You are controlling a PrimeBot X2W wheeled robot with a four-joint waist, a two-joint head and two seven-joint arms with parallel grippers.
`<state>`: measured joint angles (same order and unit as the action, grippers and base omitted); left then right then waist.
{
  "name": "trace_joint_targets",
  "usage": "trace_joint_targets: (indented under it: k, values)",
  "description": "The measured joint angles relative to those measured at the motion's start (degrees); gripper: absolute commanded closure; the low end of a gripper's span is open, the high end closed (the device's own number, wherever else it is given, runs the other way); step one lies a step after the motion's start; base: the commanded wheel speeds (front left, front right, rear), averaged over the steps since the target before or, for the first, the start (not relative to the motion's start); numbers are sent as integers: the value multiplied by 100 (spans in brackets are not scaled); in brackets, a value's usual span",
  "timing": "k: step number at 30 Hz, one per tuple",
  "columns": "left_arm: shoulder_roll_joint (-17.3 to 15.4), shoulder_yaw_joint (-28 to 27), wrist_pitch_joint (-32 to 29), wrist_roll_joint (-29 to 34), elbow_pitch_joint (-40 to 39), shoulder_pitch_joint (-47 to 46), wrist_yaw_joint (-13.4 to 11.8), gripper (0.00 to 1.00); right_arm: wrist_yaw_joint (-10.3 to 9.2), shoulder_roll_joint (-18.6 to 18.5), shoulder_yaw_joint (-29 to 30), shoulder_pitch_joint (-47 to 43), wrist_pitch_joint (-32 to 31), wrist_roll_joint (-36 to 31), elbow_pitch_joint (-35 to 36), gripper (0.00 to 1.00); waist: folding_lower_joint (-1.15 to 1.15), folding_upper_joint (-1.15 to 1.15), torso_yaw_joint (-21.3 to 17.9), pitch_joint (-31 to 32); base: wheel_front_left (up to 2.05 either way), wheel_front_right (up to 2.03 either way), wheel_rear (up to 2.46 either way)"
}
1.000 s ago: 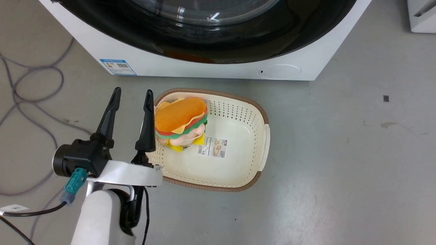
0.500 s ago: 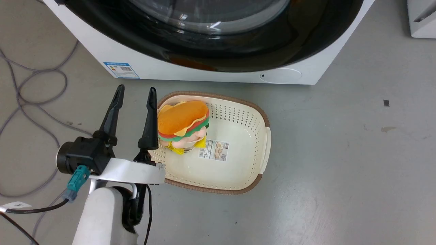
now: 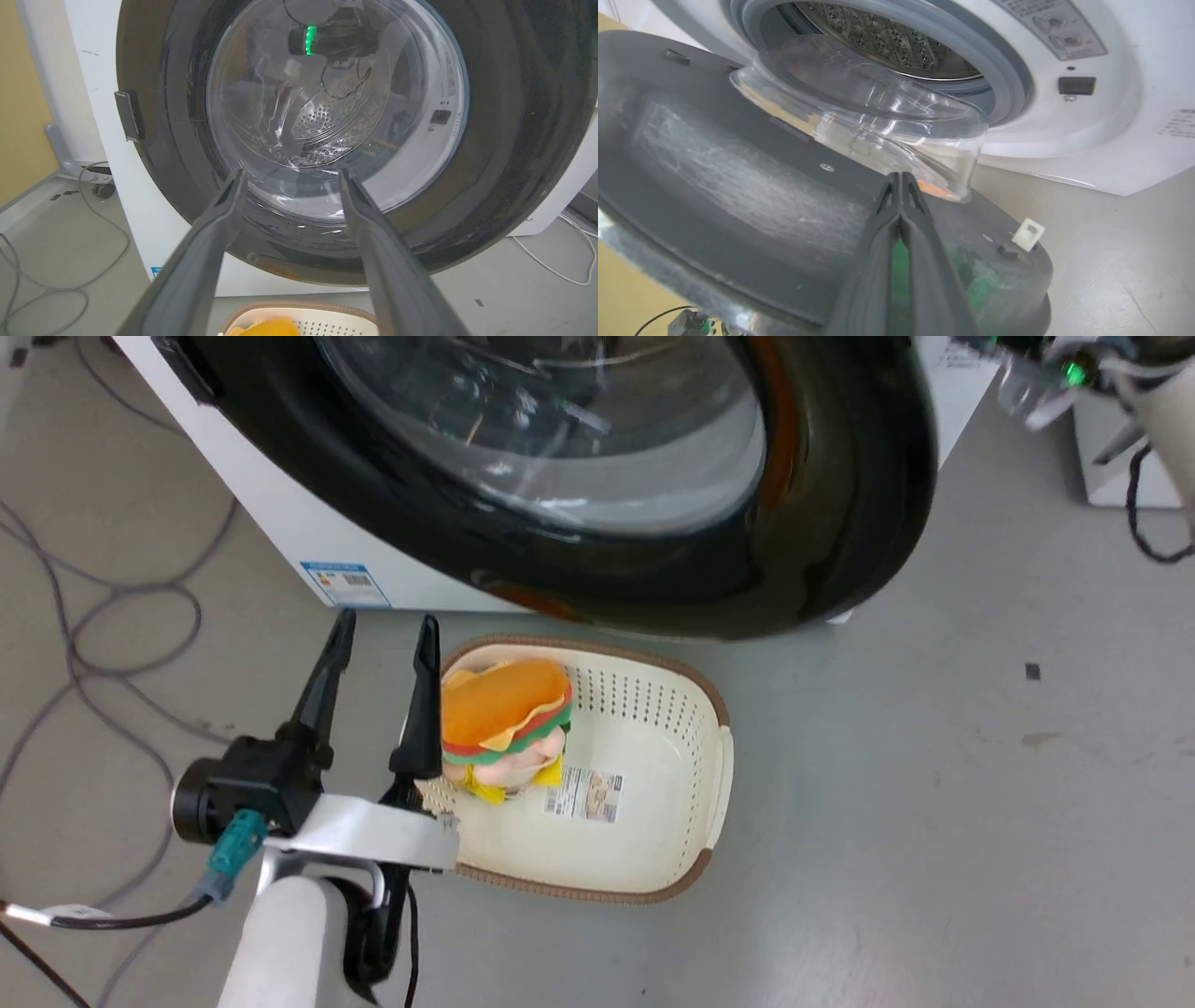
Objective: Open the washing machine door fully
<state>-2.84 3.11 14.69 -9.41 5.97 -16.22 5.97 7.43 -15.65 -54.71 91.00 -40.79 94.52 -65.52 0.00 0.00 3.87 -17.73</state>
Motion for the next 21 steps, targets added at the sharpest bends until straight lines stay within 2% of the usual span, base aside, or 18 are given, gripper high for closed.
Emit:
trace_joint_targets:
  k: [21]
  values:
    - [-13,-1,1,380,575,946,-49,0,0,-213,-4,-2343,-246,525,1767,100,-2,0,45,1354,0,0,0]
